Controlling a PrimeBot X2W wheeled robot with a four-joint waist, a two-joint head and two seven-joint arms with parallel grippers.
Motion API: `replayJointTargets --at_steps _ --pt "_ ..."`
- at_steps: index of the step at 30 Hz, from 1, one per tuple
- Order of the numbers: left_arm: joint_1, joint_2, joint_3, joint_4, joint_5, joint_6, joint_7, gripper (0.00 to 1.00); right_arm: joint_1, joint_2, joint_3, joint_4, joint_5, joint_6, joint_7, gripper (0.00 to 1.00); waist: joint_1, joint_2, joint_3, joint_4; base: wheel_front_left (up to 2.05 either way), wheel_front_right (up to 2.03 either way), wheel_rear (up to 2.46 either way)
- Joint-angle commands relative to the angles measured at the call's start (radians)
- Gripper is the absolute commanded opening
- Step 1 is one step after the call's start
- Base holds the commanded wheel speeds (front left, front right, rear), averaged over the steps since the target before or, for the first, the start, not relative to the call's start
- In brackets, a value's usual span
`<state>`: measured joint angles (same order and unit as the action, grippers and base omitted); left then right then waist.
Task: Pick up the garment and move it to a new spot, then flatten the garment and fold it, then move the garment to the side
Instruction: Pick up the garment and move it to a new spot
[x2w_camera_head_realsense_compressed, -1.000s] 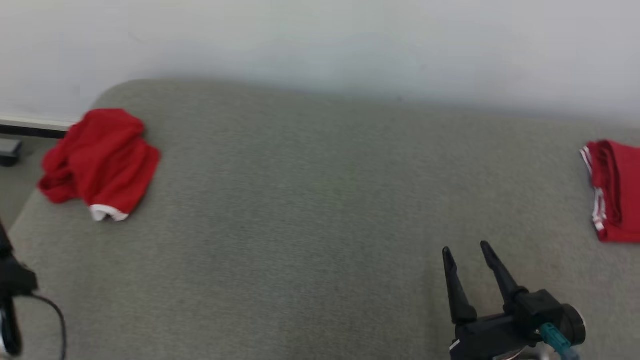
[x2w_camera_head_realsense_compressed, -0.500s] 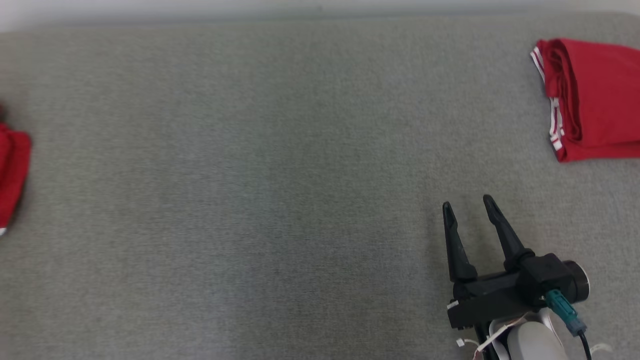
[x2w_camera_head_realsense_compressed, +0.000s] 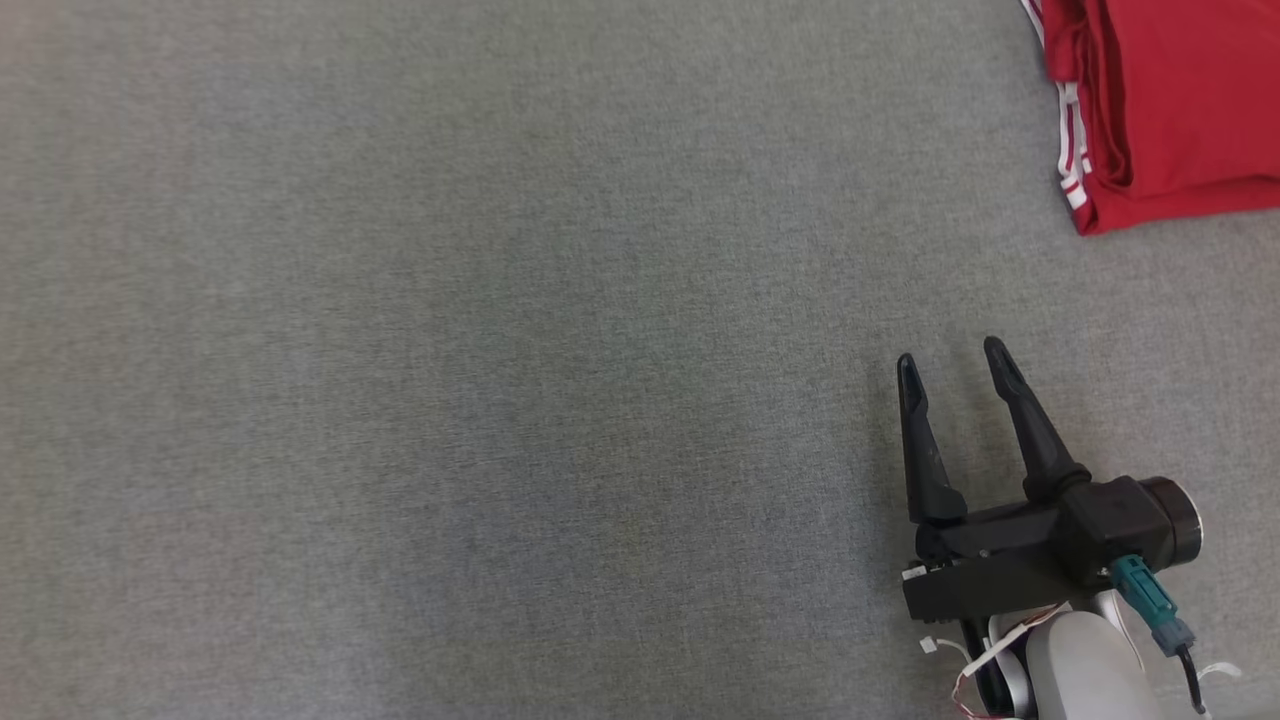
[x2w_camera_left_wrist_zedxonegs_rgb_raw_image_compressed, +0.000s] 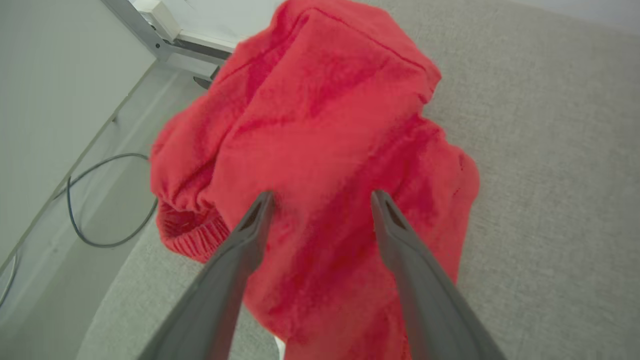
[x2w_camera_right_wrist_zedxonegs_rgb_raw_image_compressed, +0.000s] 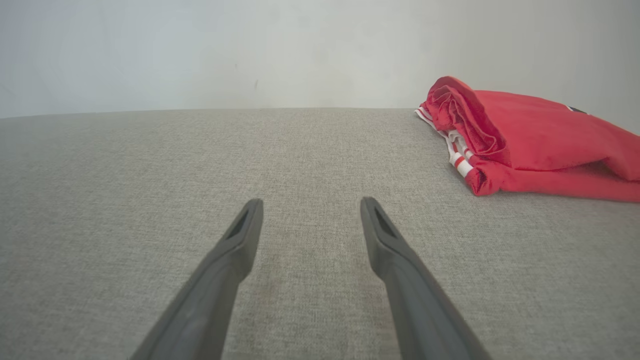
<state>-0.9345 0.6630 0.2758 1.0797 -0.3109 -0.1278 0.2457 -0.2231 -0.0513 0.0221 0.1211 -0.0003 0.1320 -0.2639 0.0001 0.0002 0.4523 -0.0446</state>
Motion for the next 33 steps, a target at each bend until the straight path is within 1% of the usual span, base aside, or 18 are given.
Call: replayJointTargets --at_steps 1,4,7,9,12,13,14,15,18,21,23,25,26,28,30,32,33 --pt "-0.015 0.004 -0.004 0.032 -0.009 0.007 0.047 1.00 -0.003 0.002 -0.001 -0.007 -0.004 -0.003 0.000 1.00 -0.0001 -0.0002 0.022 -0.016 0.00 0.00 0.00" --pt "-0.043 0.010 -0.017 0.083 -0.010 0.018 0.147 1.00 -0.002 0.002 0.000 -0.018 -0.008 -0.003 0.000 1.00 -0.0001 -0.0002 0.028 -0.019 0.00 0.00 0.00" --pt "-0.056 0.007 -0.028 0.119 -0.010 0.021 0.220 1.00 0.005 0.002 -0.007 -0.025 -0.013 -0.003 0.000 1.00 -0.0001 -0.0002 0.032 -0.018 0.00 0.00 0.00" --pt "-0.063 -0.001 -0.031 0.131 -0.016 0.019 0.249 1.00 0.009 0.002 -0.012 -0.027 -0.020 -0.003 0.000 1.00 -0.0001 -0.0002 0.032 -0.015 0.00 0.00 0.00" --pt "-0.064 -0.010 -0.043 0.129 -0.015 0.014 0.243 1.00 0.017 0.002 -0.019 -0.030 -0.027 -0.003 0.000 1.00 -0.0001 -0.0002 0.032 -0.008 0.00 0.00 0.00" --pt "-0.060 -0.011 -0.048 0.124 -0.013 0.013 0.230 0.29 0.018 0.002 -0.021 -0.029 -0.029 -0.003 0.000 1.00 -0.0001 -0.0002 0.031 -0.004 0.00 0.00 0.00" --pt "-0.055 -0.011 -0.054 0.121 -0.012 0.011 0.225 0.00 0.017 0.002 -0.021 -0.028 -0.030 -0.003 0.000 1.00 -0.0001 -0.0002 0.031 -0.002 0.00 0.00 0.00" --pt "-0.049 -0.012 -0.062 0.121 -0.009 0.007 0.222 0.00 0.015 0.002 -0.021 -0.027 -0.032 -0.003 0.000 1.00 -0.0001 -0.0002 0.029 0.001 0.00 0.00 0.00" --pt "-0.038 -0.003 -0.069 0.100 -0.016 0.004 0.165 0.00 0.015 0.002 -0.021 -0.024 -0.037 -0.003 0.000 1.00 -0.0001 -0.0002 0.020 0.012 0.00 0.00 0.00" --pt "-0.045 0.013 -0.085 0.055 -0.015 -0.002 0.061 0.00 0.017 0.002 -0.023 -0.021 -0.039 -0.003 0.000 1.00 -0.0001 -0.0002 0.006 0.023 0.00 0.00 0.00" --pt "-0.059 0.030 -0.078 0.031 -0.023 -0.002 -0.032 0.00 0.018 0.002 -0.019 -0.018 -0.042 -0.003 0.000 1.00 -0.0001 -0.0002 -0.005 0.029 0.00 0.00 0.00" --pt "-0.074 0.032 -0.080 0.011 -0.020 -0.003 -0.115 0.00 0.019 0.002 -0.016 -0.014 -0.037 -0.003 0.000 1.00 -0.0001 -0.0002 -0.022 0.034 0.00 0.00 0.00" --pt "-0.074 0.032 -0.080 0.011 -0.020 -0.003 -0.115 0.00 0.019 0.002 -0.016 -0.014 -0.037 -0.003 0.000 1.00 -0.0001 -0.0002 -0.022 0.034 0.00 0.00 0.00" --pt "-0.093 0.037 -0.097 -0.006 -0.007 -0.003 -0.183 0.00 0.024 0.002 -0.015 -0.008 -0.030 -0.003 0.000 1.00 -0.0001 -0.0002 -0.041 0.040 0.00 0.00 0.00" --pt "-0.118 0.035 -0.107 -0.026 -0.011 0.000 -0.248 0.00 0.031 0.002 -0.013 -0.002 -0.027 -0.003 0.000 1.00 -0.0001 -0.0002 -0.063 0.046 0.00 0.00 0.00" --pt "-0.141 0.010 -0.137 -0.056 -0.023 -0.001 -0.287 0.00 0.040 0.002 -0.011 0.004 -0.023 -0.003 0.000 1.00 -0.0001 -0.0002 -0.086 0.052 0.00 0.00 0.00" --pt "-0.155 0.008 -0.158 -0.079 -0.019 -0.001 -0.309 0.00 0.045 0.002 -0.010 0.004 -0.019 -0.003 0.000 1.00 -0.0001 -0.0002 -0.096 0.054 0.00 0.00 0.00"
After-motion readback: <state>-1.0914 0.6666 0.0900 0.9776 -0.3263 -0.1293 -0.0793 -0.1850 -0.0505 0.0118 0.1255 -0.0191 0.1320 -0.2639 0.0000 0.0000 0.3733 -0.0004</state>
